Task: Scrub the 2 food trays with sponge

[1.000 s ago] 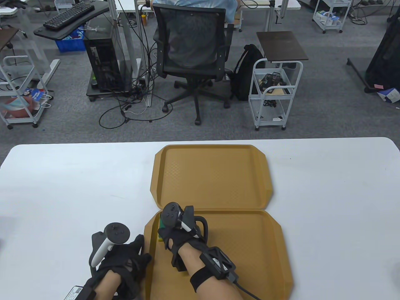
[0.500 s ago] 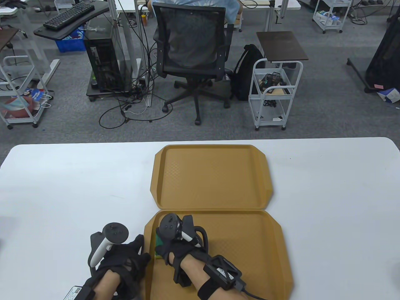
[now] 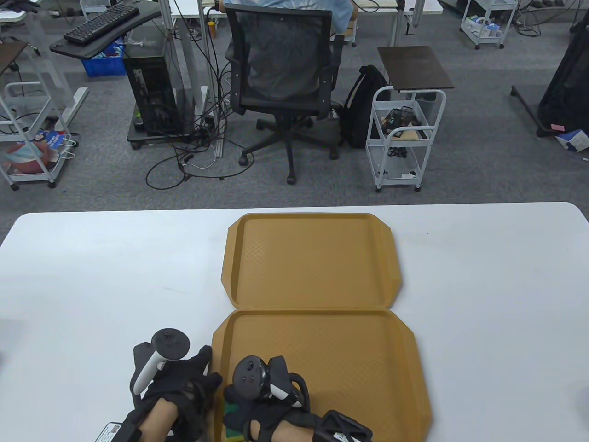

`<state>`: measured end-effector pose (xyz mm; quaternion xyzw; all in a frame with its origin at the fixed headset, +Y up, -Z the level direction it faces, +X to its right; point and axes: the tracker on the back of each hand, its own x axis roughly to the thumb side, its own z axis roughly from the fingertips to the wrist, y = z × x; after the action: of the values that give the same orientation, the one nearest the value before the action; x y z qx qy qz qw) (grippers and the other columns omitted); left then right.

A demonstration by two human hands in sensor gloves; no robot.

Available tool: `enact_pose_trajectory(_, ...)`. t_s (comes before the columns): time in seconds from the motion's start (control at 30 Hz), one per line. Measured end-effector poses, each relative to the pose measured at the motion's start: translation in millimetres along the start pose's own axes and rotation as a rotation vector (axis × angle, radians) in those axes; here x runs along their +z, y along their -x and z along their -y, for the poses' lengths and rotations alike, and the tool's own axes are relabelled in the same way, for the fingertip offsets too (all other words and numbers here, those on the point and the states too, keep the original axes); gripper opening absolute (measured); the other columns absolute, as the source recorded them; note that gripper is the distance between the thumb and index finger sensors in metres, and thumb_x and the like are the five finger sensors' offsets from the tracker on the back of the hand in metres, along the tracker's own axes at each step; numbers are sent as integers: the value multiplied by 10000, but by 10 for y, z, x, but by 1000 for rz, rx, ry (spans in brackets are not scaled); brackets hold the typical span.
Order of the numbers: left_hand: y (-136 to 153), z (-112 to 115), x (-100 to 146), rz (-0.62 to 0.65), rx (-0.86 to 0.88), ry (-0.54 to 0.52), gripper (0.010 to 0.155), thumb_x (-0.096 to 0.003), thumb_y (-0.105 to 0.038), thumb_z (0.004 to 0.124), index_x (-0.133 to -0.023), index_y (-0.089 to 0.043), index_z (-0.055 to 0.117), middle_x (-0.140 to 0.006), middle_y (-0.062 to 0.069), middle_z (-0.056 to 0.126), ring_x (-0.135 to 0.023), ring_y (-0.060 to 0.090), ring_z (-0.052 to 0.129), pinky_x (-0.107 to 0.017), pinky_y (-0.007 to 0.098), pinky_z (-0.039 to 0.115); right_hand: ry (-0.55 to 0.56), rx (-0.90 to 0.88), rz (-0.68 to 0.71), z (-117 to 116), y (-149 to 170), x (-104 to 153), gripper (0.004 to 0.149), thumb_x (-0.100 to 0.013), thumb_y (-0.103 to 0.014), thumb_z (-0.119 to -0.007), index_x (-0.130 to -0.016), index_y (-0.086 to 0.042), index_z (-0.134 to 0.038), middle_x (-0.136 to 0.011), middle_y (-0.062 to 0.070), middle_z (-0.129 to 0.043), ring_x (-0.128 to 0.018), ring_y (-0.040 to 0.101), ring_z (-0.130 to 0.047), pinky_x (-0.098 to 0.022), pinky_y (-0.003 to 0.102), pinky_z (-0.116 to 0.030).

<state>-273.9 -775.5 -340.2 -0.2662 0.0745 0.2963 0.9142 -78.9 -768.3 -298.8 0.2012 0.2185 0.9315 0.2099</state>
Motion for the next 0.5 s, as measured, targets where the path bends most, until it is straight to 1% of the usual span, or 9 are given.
enact_pose_trajectory(0.1, 3, 2, -2, -1, -2, -2, 755, -423, -460, 861, -1074, -317, 507, -657, 16, 1024, -348, 167, 1170, -324, 371, 992, 3, 15, -11, -62, -85, 43, 601, -414, -447, -941, -939, -221, -756, -1027, 101, -670, -530, 281, -910, -436, 462, -846)
enact_pose_trajectory(0.17, 3, 4, -3, -1, -2, -3, 755, -422, -461, 861, -1073, -319, 508, -657, 14, 1024, -347, 166, 1170, -323, 370, 992, 31, 57, -22, -97, -149, 67, 622, -409, -456, -942, -946, -209, -748, -1016, 110, -680, -517, 275, -913, -425, 456, -849)
enact_pose_trajectory(0.27, 4, 6, -7, -2, -5, -4, 754, -423, -462, 862, -1074, -317, 509, -657, 15, 1025, -346, 168, 1170, -322, 371, 992, 22, 101, -35, -112, -189, 79, 693, -409, -459, -944, -996, -193, -689, -1019, 128, -666, -517, 279, -909, -423, 458, -847)
enact_pose_trajectory(0.33, 3, 6, -8, -2, -5, -4, 754, -423, -462, 862, -1073, -317, 510, -657, 14, 1025, -347, 168, 1170, -323, 372, 991, 9, 116, -34, -104, -187, 85, 718, -410, -458, -943, -1014, -190, -663, -1022, 134, -660, -521, 283, -909, -427, 460, -846)
enact_pose_trajectory(0.5, 4, 7, -13, -1, -8, -3, 756, -422, -463, 863, -1074, -315, 510, -655, 15, 1027, -346, 170, 1170, -322, 371, 991, 0, 118, -38, -57, -76, 161, 708, -412, -447, -946, -1014, -201, -666, -1027, 124, -655, -533, 289, -904, -437, 464, -842)
